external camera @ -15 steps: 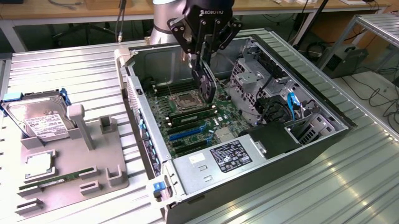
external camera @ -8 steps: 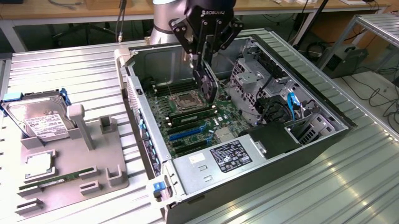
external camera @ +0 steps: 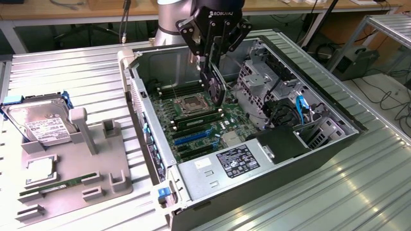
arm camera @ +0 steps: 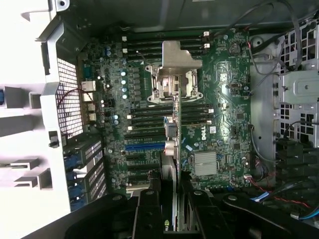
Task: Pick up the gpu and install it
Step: 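Pick up the gpu and move the gpu toward the slot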
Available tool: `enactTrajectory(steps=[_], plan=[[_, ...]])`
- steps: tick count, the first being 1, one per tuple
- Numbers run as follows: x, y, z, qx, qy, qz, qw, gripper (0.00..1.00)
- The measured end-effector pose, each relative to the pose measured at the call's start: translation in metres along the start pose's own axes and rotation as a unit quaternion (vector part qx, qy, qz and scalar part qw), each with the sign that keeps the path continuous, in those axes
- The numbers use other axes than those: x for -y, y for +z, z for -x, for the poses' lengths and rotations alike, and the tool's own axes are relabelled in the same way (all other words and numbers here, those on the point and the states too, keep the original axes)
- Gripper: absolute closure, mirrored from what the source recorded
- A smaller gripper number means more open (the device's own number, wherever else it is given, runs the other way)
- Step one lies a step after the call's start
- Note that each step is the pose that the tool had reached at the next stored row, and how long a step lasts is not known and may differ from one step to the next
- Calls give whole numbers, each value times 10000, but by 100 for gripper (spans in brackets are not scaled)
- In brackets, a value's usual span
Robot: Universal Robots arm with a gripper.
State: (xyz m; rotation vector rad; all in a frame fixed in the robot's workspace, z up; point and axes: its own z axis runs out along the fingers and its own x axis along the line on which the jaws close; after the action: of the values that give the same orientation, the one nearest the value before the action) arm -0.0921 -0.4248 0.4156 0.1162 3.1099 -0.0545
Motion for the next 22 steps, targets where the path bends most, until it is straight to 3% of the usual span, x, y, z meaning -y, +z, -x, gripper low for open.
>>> enactTrajectory(steps=[22], plan=[[-39, 55, 101, 2, 0, -17, 10000, 74]])
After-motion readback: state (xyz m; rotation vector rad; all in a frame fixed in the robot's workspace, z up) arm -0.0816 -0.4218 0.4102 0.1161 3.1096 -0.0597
